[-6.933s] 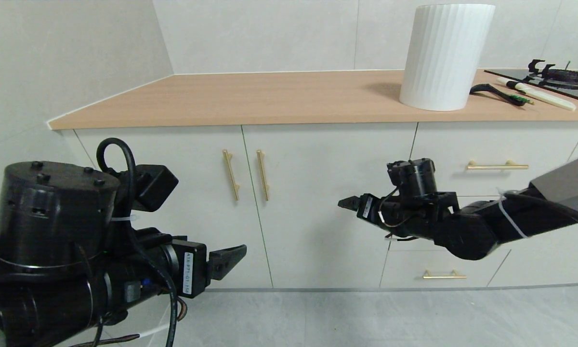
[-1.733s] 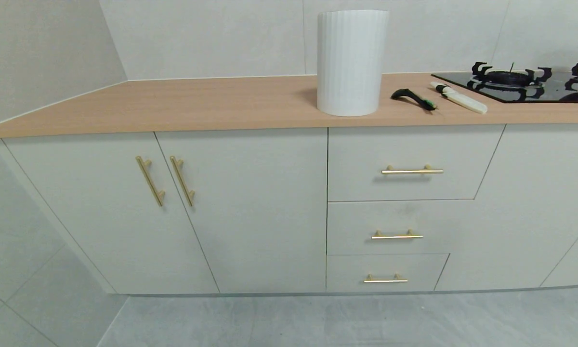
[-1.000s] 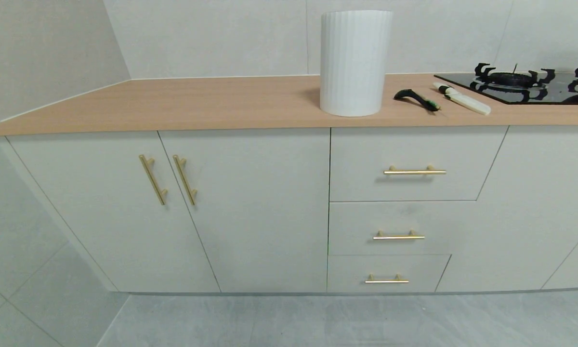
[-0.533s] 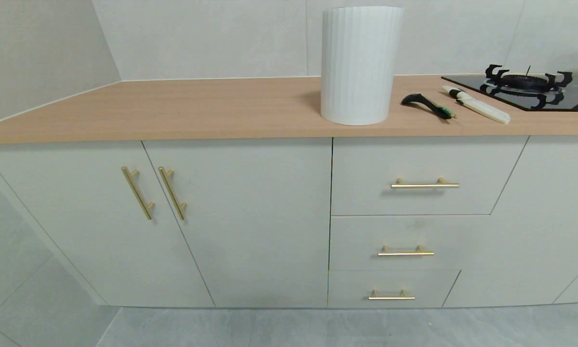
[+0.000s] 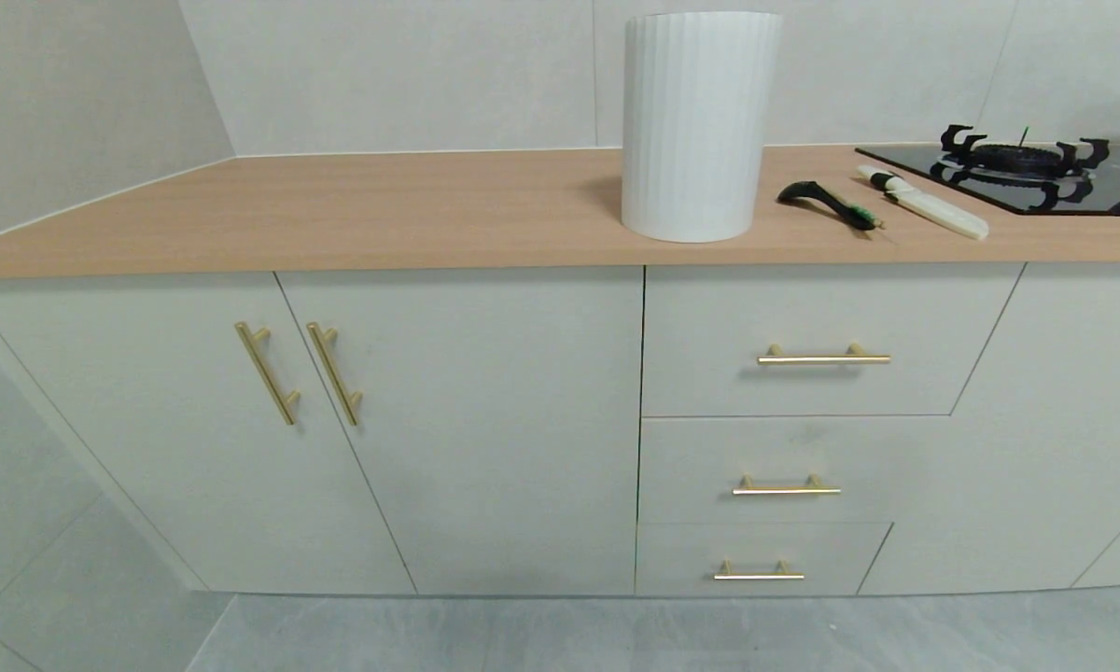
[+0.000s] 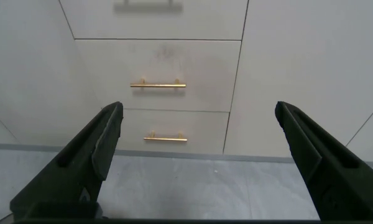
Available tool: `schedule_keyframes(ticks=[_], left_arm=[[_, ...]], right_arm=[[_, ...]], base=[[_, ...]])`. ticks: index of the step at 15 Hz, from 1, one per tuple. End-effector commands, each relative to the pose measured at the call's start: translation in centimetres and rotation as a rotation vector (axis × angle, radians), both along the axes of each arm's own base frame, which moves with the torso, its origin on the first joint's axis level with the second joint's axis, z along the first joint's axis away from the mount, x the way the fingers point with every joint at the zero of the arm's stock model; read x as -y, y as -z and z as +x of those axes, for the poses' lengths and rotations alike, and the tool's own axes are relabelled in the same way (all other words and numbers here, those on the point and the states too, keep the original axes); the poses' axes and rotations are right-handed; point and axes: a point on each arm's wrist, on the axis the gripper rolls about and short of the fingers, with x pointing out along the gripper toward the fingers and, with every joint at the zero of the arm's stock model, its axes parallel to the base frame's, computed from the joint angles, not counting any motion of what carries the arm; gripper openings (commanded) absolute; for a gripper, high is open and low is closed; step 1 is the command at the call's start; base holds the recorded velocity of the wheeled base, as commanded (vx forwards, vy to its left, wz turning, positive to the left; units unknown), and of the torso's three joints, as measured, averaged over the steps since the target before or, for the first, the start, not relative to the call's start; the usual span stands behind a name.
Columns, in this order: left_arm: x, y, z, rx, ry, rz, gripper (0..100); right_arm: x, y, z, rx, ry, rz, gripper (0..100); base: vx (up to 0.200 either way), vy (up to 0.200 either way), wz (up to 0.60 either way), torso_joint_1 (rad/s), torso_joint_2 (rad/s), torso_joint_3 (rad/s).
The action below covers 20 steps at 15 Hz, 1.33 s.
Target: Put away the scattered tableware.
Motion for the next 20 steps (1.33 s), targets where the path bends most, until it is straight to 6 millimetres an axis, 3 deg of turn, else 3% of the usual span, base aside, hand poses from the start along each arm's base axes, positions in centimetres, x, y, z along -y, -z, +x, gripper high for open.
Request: schedule_keyframes(ticks=[1,3,6,10,13,15,20], left_arm=[[0.0,0.0,0.0,-0.001,0.0,-0.001,100],[0.0,0.0,0.0,-0.001,-0.001,-0.001,100],[0.0,0.0,0.0,-0.001,0.0,-0.001,100],[0.0,0.0,0.0,-0.001,0.0,-0.001,100],[0.0,0.0,0.0,-0.001,0.0,-0.001,100],[0.0,0.0,0.0,-0.001,-0.001,-0.001,100],[0.0,0.0,0.0,-0.001,0.0,-0.001,100]], right_arm=[[0.0,-3.3,-0.7,0.096,-0.031,0.048,100],[0.1,-4.5,0.0,0.0,-0.079,0.067,100],[0.0,-4.7,1.7,-0.147,-0.185,0.052,100],[-1.1,-6.6,7.0,-0.441,-0.232,0.019,100],[-2.5,-8.5,13.2,-0.607,-0.225,0.0,100],[-3.5,-8.3,17.5,-0.671,-0.218,-0.006,100],[-5.6,-3.6,26.8,-0.709,-0.21,-0.015,100]], base=[[0.0,0.0,0.0,0.0,0.0,0.0],[0.0,0.0,0.0,0.0,0.0,0.0],[0.0,0.0,0.0,0.0,0.0,0.0],[0.0,0.0,0.0,0.0,0.0,0.0],[0.0,0.0,0.0,0.0,0.0,0.0],[0.0,0.0,0.0,0.0,0.0,0.0],[0.0,0.0,0.0,0.0,0.0,0.0]])
